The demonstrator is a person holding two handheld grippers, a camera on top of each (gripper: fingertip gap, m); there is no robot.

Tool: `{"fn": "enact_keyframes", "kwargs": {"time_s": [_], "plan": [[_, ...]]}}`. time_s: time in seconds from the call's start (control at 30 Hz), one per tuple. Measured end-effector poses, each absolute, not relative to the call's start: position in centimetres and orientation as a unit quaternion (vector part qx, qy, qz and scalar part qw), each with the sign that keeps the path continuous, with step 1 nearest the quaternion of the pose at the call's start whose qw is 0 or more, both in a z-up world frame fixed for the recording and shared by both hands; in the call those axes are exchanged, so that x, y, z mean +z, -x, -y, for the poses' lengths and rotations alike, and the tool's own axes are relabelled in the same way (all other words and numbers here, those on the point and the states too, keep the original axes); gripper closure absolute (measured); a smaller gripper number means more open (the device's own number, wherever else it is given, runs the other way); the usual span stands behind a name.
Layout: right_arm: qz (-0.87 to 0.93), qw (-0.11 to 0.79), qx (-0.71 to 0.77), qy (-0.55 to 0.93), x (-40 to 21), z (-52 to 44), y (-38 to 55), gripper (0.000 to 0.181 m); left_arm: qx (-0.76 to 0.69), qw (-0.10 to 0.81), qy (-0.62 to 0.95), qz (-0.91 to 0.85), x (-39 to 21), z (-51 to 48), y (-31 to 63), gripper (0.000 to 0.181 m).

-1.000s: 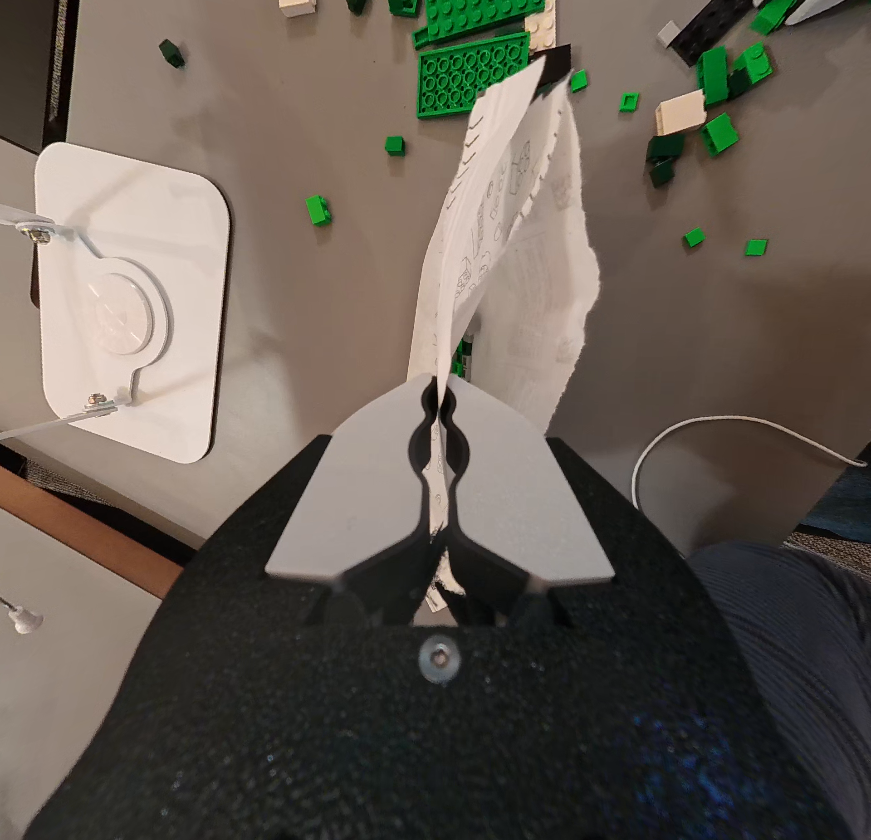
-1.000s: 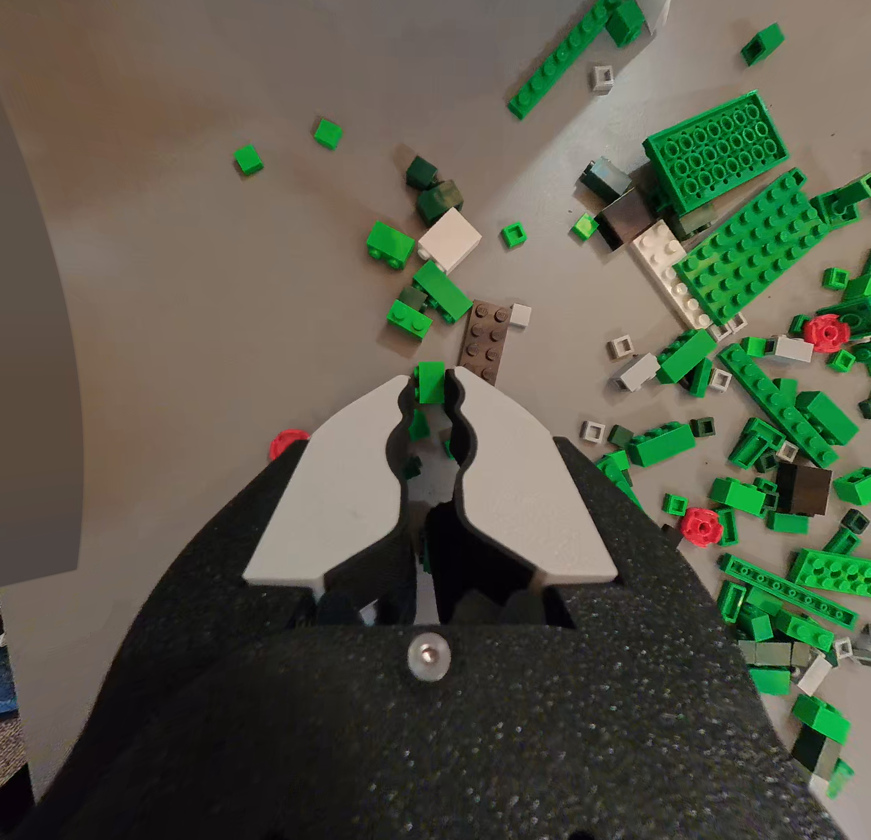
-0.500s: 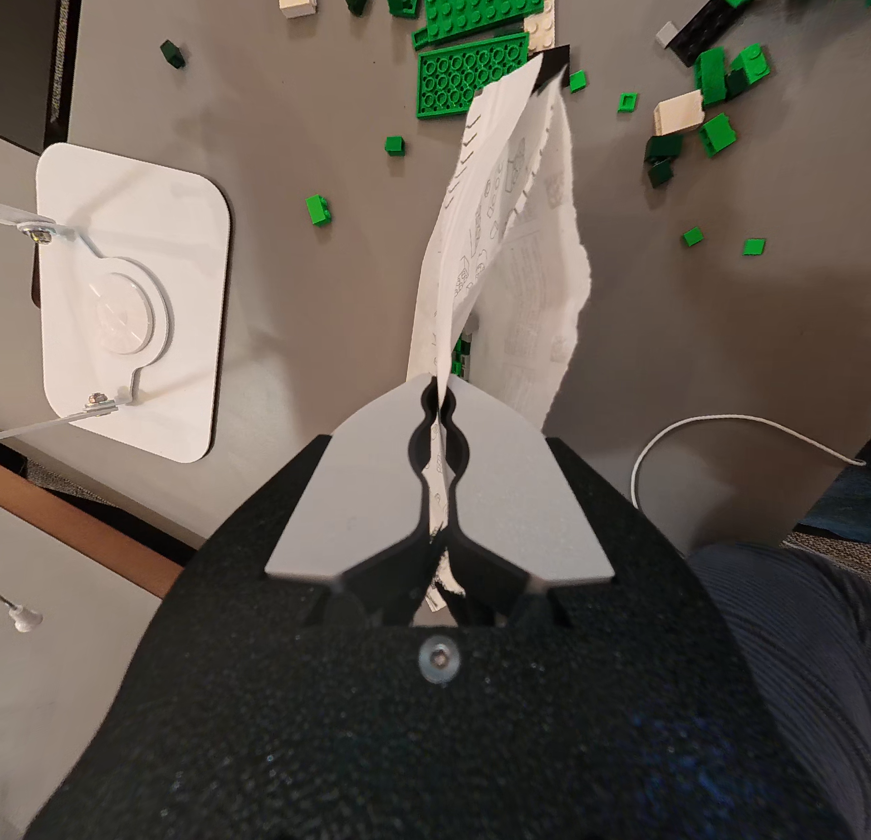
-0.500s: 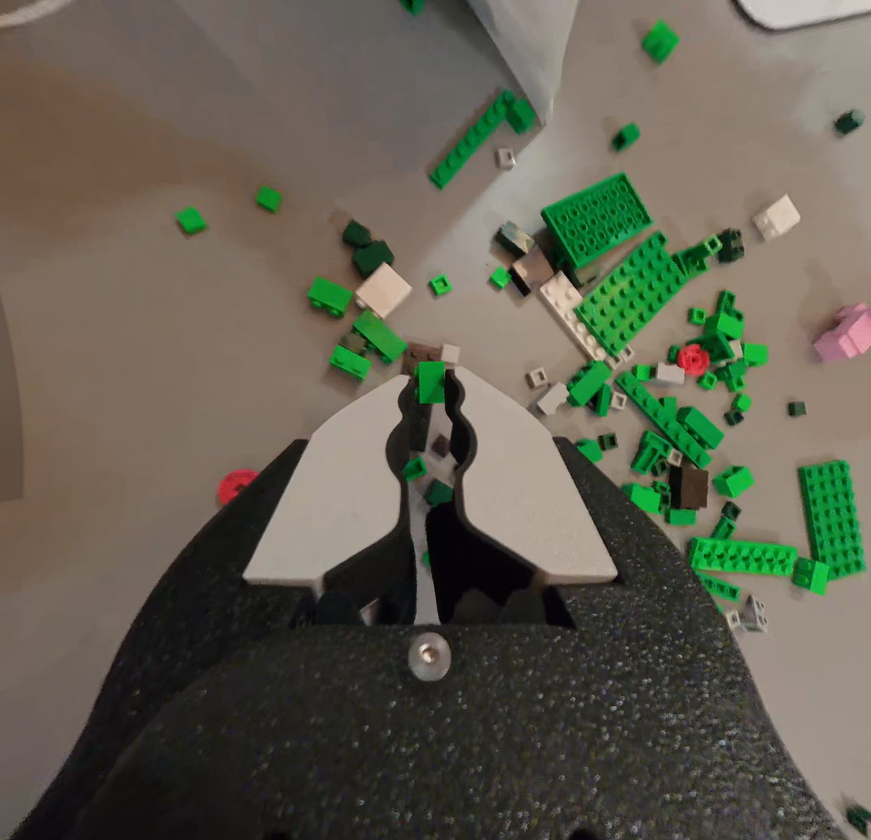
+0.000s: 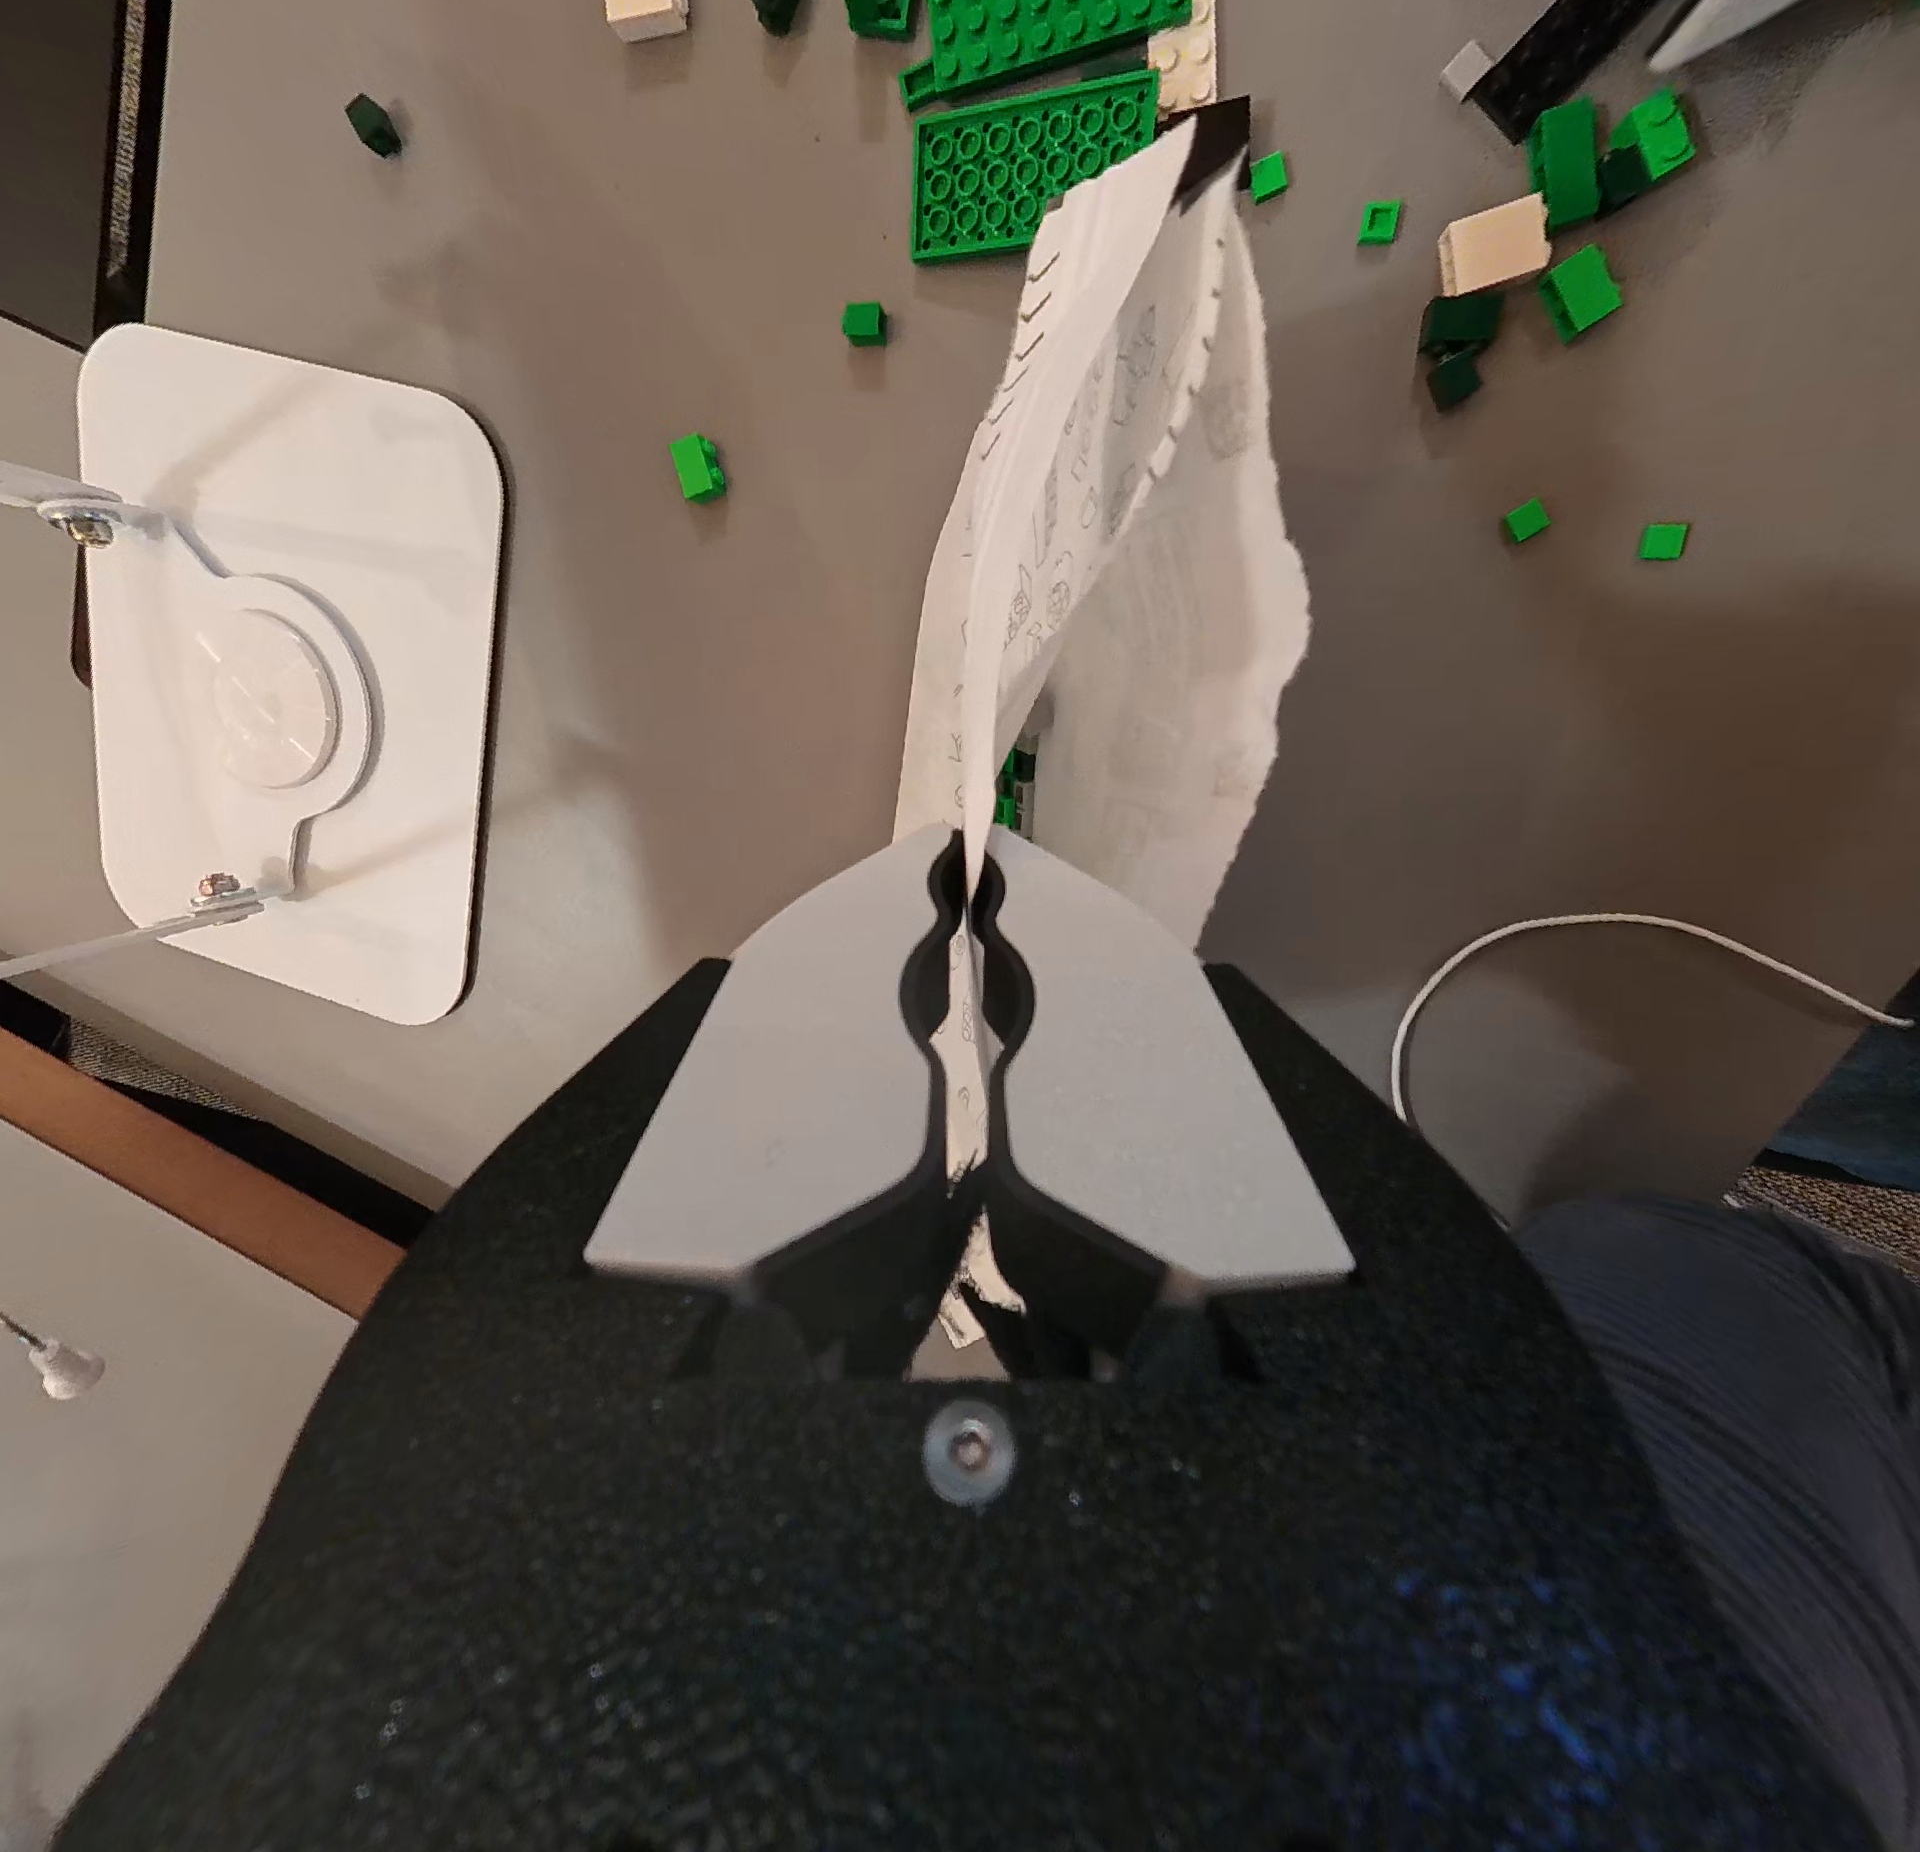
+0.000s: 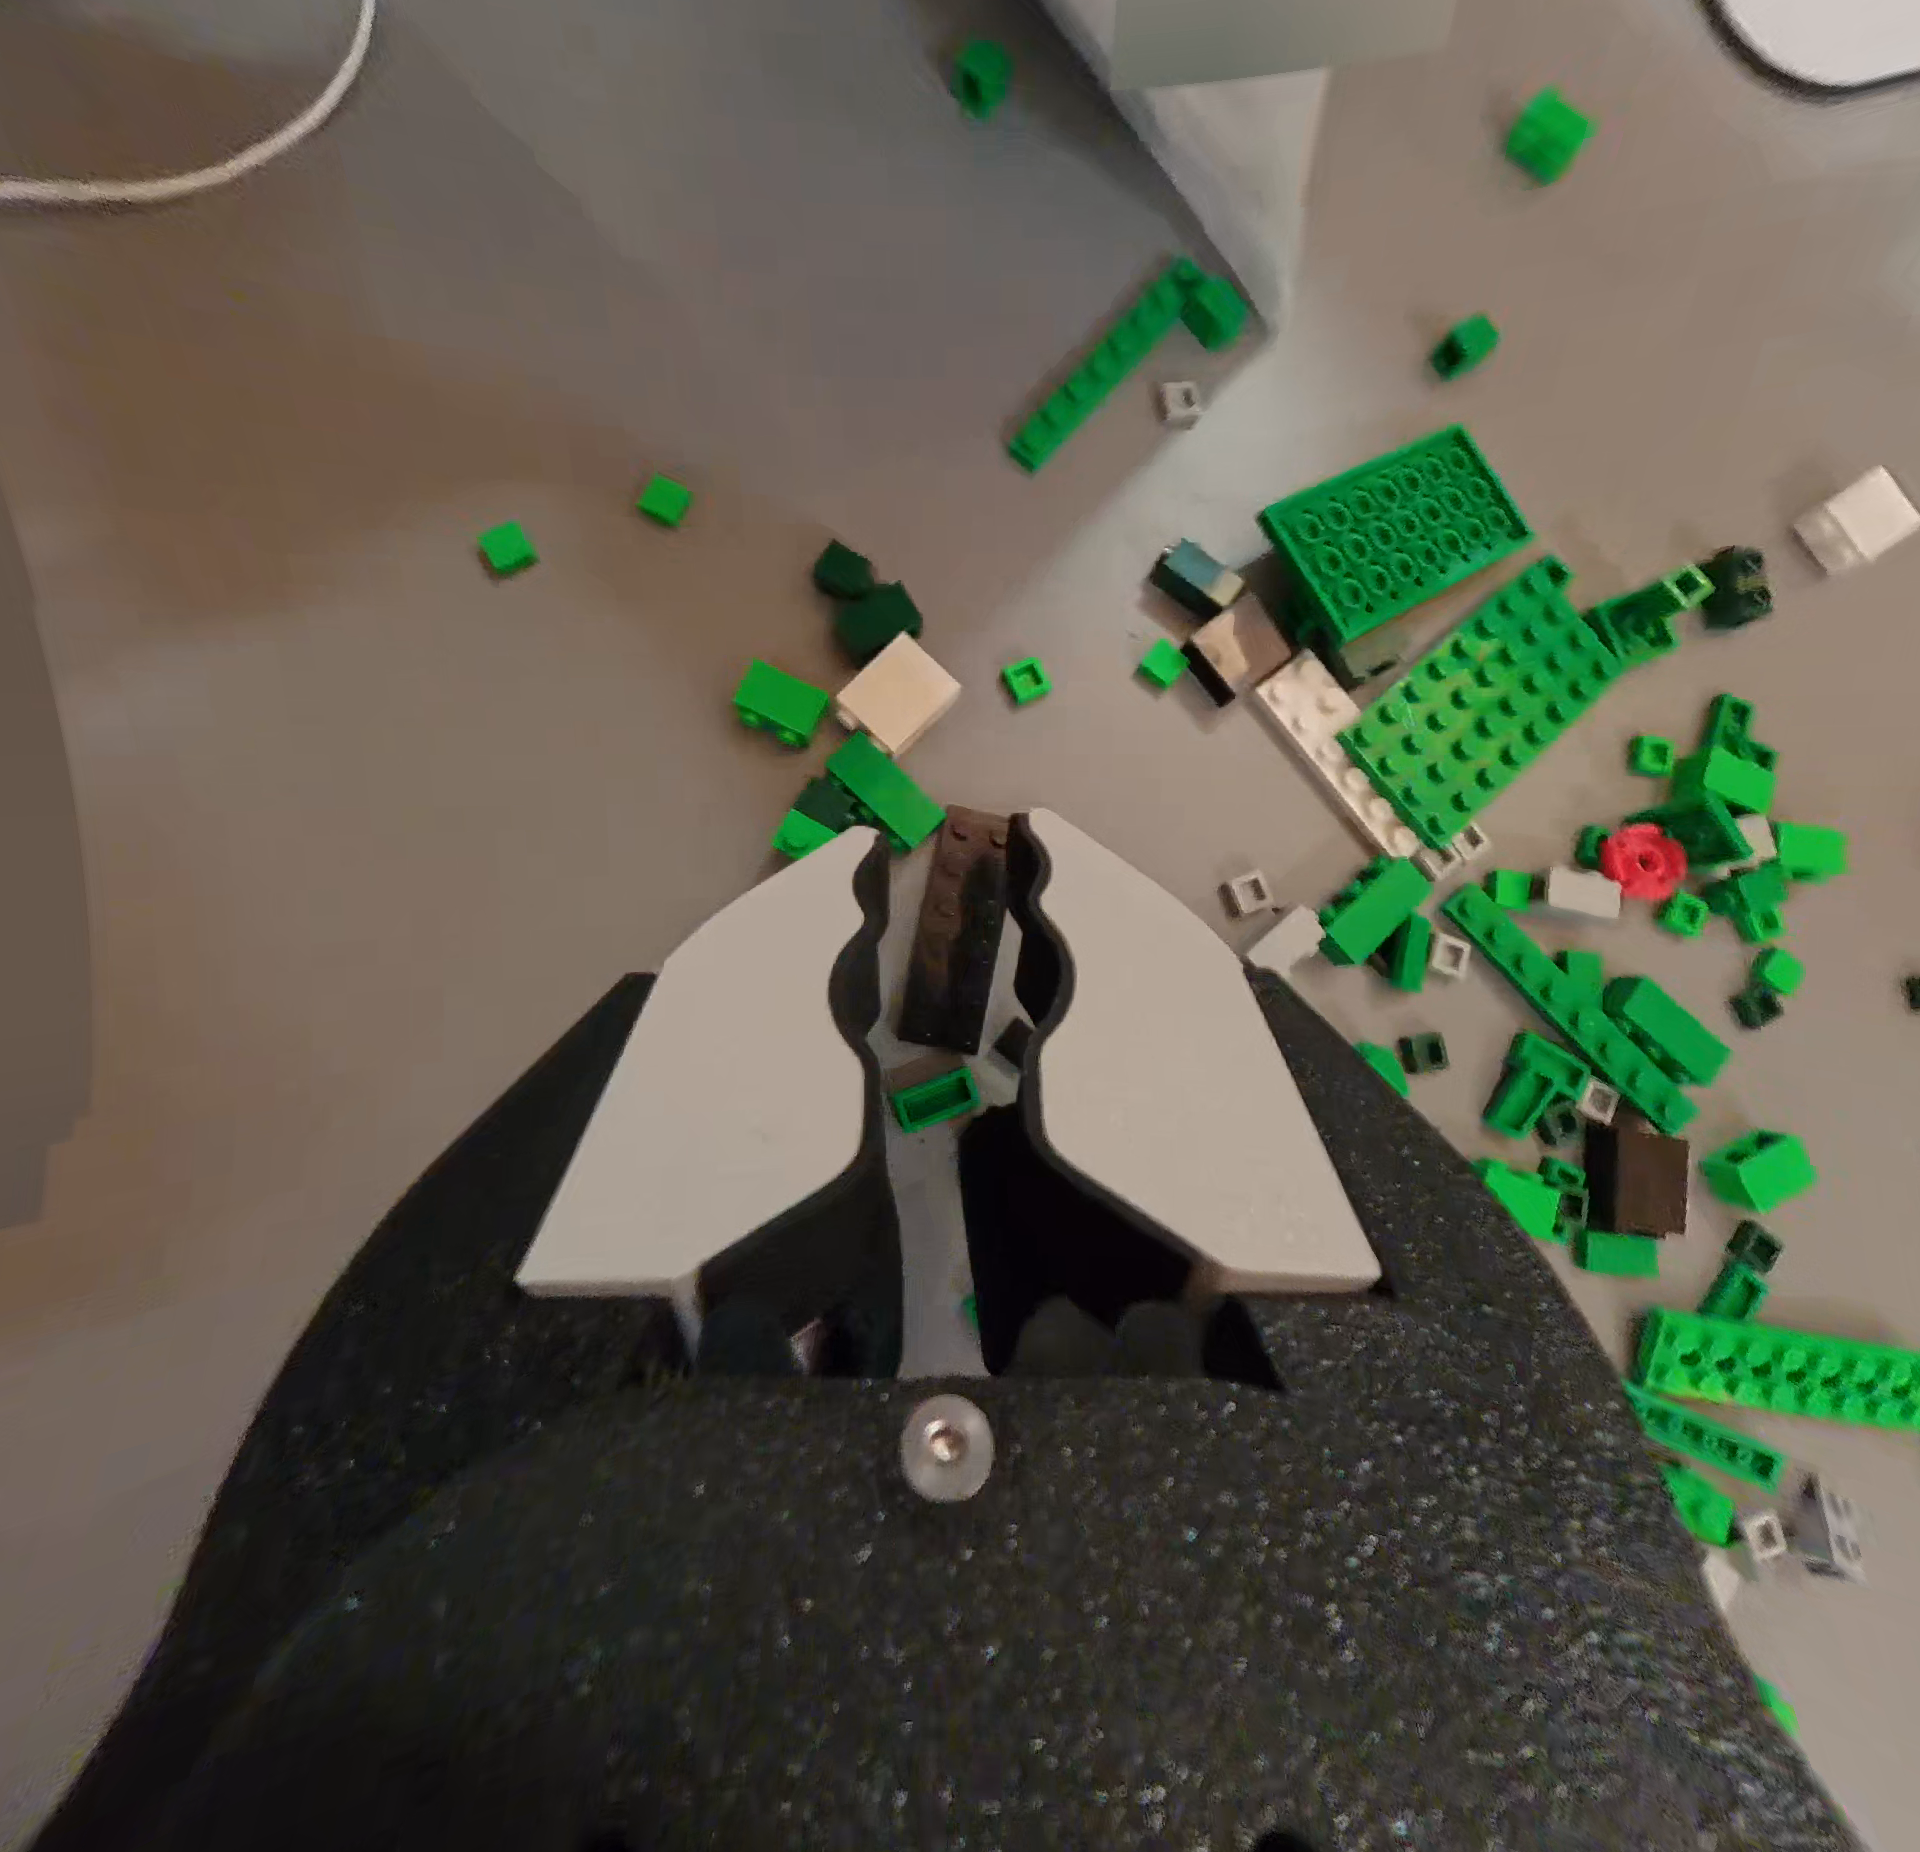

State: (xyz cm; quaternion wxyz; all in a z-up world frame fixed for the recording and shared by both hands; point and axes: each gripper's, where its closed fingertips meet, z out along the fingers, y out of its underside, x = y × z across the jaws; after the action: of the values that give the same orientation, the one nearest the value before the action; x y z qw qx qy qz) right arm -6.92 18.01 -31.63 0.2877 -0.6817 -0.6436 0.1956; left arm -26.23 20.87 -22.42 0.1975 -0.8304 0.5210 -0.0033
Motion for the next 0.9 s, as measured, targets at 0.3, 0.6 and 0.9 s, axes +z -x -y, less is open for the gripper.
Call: {"fn": "enact_keyframes", "kwargs": {"time_s": [0.3, 0.6, 0.9], "plan": [[0.717, 0.181, 0.221, 0.636, -33.3, -16.7, 7.9, 0.163, -0.003, 0.195, 0.828, -0.525, -22.4, -20.8, 26.0, 0.181], [0.738, 0.182, 0.225, 0.610, -33.2, -16.6, 9.0, 0.181, -0.005, 0.194, 0.828, -0.526, -22.5, -20.7, 26.0, 0.181], [0.714, 0.188, 0.248, 0.627, -31.8, -15.9, 8.9, 0.160, -0.007, 0.194, 0.826, -0.529, -22.5, -20.6, 25.8, 0.181]]}}
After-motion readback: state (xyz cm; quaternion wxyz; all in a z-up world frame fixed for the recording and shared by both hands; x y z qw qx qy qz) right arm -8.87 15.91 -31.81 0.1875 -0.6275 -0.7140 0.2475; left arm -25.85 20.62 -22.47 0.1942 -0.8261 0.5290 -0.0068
